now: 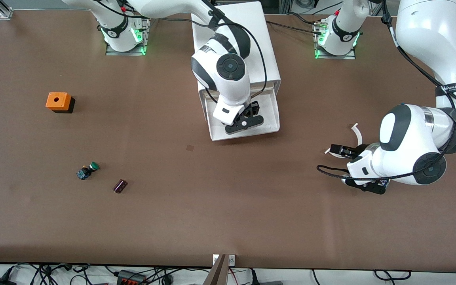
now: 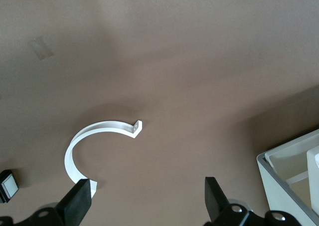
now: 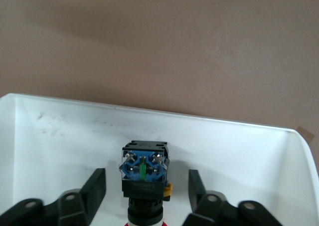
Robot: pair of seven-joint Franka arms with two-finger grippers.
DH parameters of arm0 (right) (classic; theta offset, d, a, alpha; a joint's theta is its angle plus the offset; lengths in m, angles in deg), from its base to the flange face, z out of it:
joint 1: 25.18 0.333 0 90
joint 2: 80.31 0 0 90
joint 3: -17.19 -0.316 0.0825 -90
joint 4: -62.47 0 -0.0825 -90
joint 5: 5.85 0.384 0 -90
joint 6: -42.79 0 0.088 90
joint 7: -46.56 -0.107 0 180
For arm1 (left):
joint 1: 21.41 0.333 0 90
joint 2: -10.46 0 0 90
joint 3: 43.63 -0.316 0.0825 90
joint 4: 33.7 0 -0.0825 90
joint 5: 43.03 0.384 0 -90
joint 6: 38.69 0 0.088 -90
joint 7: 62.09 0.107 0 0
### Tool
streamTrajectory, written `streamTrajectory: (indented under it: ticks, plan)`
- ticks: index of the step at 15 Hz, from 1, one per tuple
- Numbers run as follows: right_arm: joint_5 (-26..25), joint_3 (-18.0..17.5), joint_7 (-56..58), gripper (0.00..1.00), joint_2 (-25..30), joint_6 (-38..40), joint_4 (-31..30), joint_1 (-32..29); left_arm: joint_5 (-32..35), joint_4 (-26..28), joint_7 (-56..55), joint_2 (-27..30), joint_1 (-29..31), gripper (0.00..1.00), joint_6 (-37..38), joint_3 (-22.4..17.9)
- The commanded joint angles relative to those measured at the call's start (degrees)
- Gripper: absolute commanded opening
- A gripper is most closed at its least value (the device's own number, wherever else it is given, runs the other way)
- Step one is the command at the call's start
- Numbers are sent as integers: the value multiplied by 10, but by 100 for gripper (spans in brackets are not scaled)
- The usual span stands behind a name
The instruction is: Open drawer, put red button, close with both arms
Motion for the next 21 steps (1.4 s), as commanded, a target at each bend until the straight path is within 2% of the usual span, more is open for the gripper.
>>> streamTrajectory:
  ticks: [1,4,7,9,12,16,19,21]
  plan:
    - [3,8,-29,100,13,49,49,-10,7,-13,-11,-5,-3,100,3,2]
    - [3,48,-28,100,20,111,89,-33,-2,21,-48,3,-13,100,-46,5]
    - [-3,93,-19,100,55,150,88,-57,-10,40,-114,3,-55,100,-102,5]
    - [-2,108,-3,100,72,208,88,-85,-10,86,-144,4,-93,100,-160,5]
    - [-2,111,54,100,91,262,85,-153,-10,106,-212,0,-141,100,-233,5]
    - [5,111,137,100,100,257,67,-237,-10,147,-350,-2,-210,100,-326,5]
    - [6,111,219,100,101,254,55,-289,-9,149,-433,-2,-252,100,-327,5]
    - [5,111,226,100,101,257,55,-308,-10,156,-462,0,-271,100,-325,5]
